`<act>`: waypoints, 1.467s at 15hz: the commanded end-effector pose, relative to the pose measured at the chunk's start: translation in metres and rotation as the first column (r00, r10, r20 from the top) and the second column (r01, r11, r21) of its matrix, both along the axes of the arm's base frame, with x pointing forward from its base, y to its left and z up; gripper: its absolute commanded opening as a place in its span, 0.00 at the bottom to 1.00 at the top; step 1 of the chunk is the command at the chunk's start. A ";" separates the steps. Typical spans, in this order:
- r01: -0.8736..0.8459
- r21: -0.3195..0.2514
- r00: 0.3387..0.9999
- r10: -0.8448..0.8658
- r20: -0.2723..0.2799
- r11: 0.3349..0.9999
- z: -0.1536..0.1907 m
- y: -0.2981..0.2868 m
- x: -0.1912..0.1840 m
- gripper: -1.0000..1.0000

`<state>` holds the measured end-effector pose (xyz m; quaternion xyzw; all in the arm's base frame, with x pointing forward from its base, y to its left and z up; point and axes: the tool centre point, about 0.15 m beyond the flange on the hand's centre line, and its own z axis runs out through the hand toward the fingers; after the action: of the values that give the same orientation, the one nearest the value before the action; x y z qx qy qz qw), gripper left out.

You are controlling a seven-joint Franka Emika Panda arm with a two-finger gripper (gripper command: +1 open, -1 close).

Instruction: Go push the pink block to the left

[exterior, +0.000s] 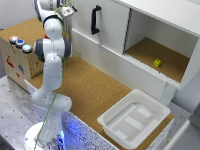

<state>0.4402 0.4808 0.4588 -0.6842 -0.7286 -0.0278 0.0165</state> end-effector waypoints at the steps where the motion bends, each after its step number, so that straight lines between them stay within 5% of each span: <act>1: -0.011 -0.010 0.999 0.011 -0.031 1.000 -0.021 0.002 0.009 0.00; 11: 0.040 -0.035 0.997 -0.042 -0.060 0.999 -0.022 -0.005 -0.042 0.00; 22: -0.029 0.021 0.998 0.030 -0.055 0.999 -0.025 -0.022 -0.056 0.00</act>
<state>0.3988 0.4859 0.4416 -0.6899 -0.7233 0.0248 0.0173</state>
